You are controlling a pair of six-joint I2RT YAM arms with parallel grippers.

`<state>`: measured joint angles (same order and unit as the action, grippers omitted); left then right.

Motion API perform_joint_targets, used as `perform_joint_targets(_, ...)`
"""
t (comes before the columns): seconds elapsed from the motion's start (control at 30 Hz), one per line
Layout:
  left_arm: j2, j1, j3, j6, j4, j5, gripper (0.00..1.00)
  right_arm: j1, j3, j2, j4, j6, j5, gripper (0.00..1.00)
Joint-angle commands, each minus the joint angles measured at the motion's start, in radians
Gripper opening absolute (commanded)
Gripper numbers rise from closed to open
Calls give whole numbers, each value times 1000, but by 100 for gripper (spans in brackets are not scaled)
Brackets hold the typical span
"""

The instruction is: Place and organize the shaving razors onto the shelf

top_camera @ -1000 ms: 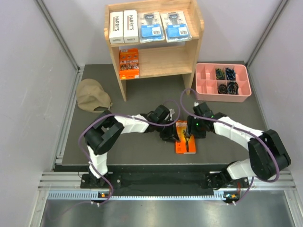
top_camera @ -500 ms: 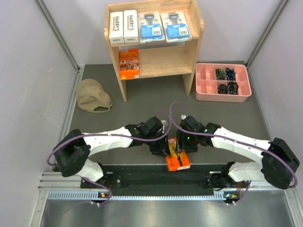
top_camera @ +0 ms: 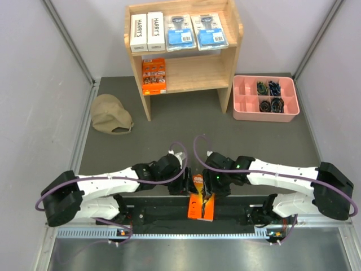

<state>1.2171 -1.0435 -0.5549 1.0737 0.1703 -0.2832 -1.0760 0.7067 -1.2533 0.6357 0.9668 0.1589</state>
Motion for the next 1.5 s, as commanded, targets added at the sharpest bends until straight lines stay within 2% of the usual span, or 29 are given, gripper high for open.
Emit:
perform_joint_targets(0.0, -79, -6, 38, 28, -92, 71, 68, -15, 34, 9, -21, 29, -21, 56)
perform_joint_targets(0.33, -41, -6, 93, 12, -164, 61, 72, -15, 88, 25, 50, 32, -107, 63)
perform_joint_targets(0.57, -59, -6, 199, 42, -310, 72, 72, 1, 76, 92, 42, 53, -117, 64)
perform_joint_targets(0.9, 10, -6, 423, 98, -774, 35, 67, 50, 16, 207, -2, 72, -98, 65)
perform_joint_targets(1.07, 99, -6, 421, 89, -936, -14, 66, 60, 7, 239, 2, 73, -107, 65)
perform_joint_targets(1.2, 247, -6, 415, 113, -1098, -56, 65, 65, 7, 253, 4, 72, -114, 66)
perform_joint_targets(1.3, 368, -10, 420, 147, -1254, -80, 60, 67, 7, 259, 7, 73, -116, 66)
perform_joint_targets(1.33, 398, -12, 424, 156, -1297, -85, 56, 65, 5, 262, 7, 72, -116, 66)
perform_joint_targets(1.4, 481, -13, 443, 186, -1449, -99, 51, 68, 4, 268, 10, 75, -119, 66)
perform_joint_targets(1.47, 551, -13, 450, 216, -1540, -106, 41, 68, 4, 273, 16, 73, -124, 66)
